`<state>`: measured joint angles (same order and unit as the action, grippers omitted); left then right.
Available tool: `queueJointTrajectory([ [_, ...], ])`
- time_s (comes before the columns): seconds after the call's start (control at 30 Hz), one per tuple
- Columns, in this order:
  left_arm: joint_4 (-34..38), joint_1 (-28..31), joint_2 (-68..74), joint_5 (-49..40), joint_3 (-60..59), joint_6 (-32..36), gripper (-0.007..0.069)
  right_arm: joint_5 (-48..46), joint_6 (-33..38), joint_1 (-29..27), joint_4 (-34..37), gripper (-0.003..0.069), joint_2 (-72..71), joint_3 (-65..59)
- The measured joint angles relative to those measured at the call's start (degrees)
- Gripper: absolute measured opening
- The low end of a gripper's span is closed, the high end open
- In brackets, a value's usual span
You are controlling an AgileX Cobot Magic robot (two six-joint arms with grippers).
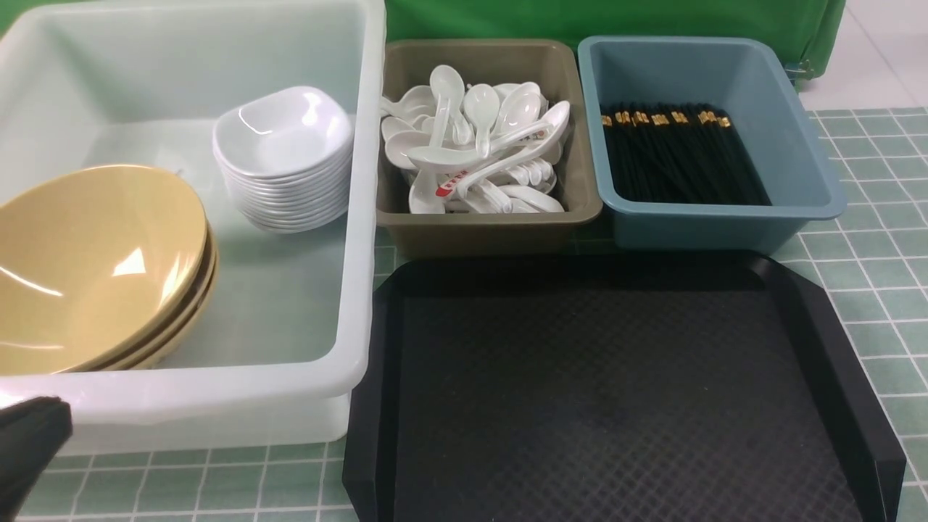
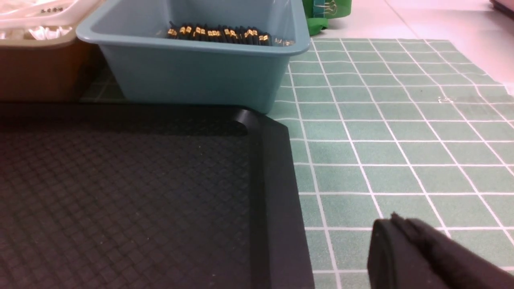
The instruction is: On blue table put chopsticks spoon bowls plates into blue grey white boxes.
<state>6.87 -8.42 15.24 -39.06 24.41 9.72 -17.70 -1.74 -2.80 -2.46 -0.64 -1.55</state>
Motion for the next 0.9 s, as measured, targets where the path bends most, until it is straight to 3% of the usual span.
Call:
queueJointTrajectory([
  [0.17, -0.3, 4.3, -7.5, 26.7, -13.7, -1.7, -0.0013, 0.0, 0.0, 0.0, 0.0, 0.0044, 0.0, 0.0],
  [0.27, -1.1, 8.2, -12.2, 33.6, -19.8, -4.0, -0.0013, 0.0, 0.0, 0.0, 0.0, 0.0046, 0.0, 0.0],
  [0.5, -2.6, 12.8, -15.9, 31.0, -25.9, -10.9, -0.0013, 0.0, 0.0, 0.0, 0.0, 0.0048, 0.0, 0.0],
  [0.73, -2.8, 10.1, -16.0, 21.6, -25.9, -9.4, -0.0013, 0.0, 0.0, 0.0, 0.0, 0.0054, 0.0, 0.0],
  [0.9, -2.8, 9.9, -16.0, 21.3, -25.9, -9.4, -0.0013, 0.0, 0.0, 0.0, 0.0, 0.0057, 0.0, 0.0],
])
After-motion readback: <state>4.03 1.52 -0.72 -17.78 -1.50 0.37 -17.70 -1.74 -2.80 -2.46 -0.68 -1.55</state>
